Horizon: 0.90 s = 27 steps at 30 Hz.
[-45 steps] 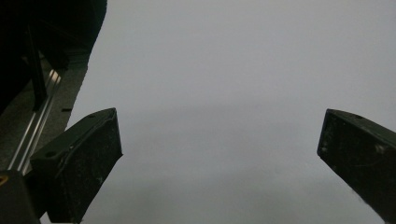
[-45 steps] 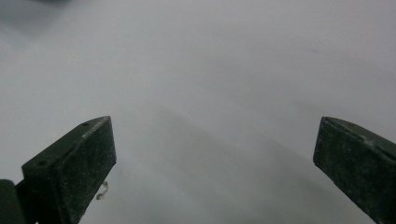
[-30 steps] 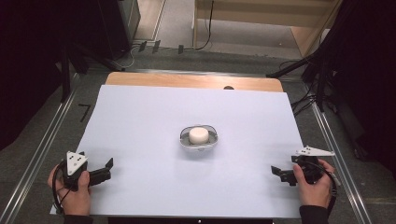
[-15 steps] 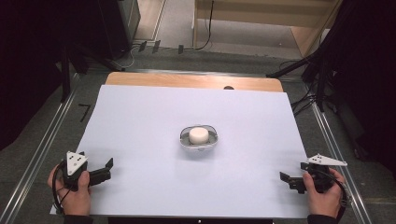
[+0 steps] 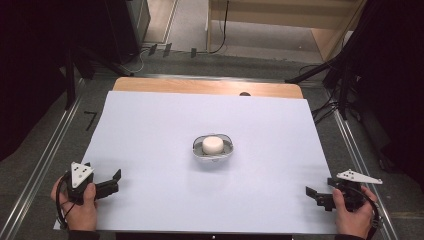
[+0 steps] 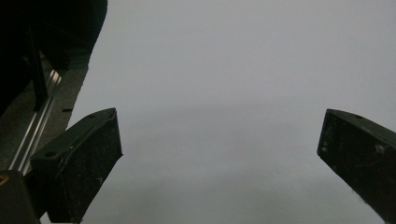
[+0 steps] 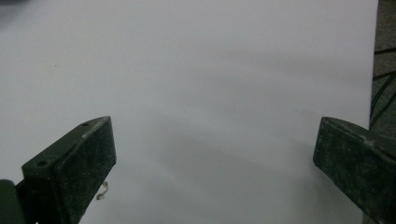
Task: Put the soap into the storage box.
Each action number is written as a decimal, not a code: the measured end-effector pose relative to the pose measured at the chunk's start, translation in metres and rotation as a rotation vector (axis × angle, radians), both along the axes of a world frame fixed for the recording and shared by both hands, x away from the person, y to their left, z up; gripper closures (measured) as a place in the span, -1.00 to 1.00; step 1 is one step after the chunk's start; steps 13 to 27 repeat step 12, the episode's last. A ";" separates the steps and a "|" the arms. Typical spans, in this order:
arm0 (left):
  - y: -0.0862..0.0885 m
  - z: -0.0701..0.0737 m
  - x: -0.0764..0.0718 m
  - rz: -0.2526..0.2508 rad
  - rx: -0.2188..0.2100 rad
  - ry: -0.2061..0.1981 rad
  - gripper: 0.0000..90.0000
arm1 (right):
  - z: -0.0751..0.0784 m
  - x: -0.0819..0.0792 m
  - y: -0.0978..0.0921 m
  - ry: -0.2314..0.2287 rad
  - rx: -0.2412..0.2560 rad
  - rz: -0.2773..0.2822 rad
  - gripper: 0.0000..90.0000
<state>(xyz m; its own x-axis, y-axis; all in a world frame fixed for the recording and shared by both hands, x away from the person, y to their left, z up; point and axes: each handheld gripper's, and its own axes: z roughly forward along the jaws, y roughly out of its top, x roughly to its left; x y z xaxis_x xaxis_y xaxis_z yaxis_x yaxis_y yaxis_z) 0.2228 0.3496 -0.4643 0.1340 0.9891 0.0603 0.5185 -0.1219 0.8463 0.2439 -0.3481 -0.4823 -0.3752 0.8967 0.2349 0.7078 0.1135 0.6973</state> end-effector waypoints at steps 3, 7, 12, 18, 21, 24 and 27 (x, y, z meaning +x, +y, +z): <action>0.000 0.000 0.000 0.000 0.000 0.000 -1.00 | -0.001 0.000 -0.002 0.001 0.008 -0.010 -1.00; -0.001 0.000 0.000 -0.002 0.004 0.000 -1.00 | -0.002 0.001 -0.001 0.001 0.005 -0.009 -1.00; -0.001 0.000 0.001 0.002 0.005 0.010 -1.00 | -0.004 0.002 0.000 0.009 0.007 -0.003 -1.00; -0.001 0.000 0.001 0.002 0.005 0.010 -1.00 | -0.004 0.002 0.000 0.009 0.007 -0.003 -1.00; -0.001 0.000 0.001 0.002 0.005 0.010 -1.00 | -0.004 0.002 0.000 0.009 0.007 -0.003 -1.00; -0.001 0.000 0.001 0.002 0.005 0.010 -1.00 | -0.004 0.002 0.000 0.009 0.007 -0.003 -1.00; -0.001 0.000 0.001 0.002 0.005 0.010 -1.00 | -0.004 0.002 0.000 0.009 0.007 -0.003 -1.00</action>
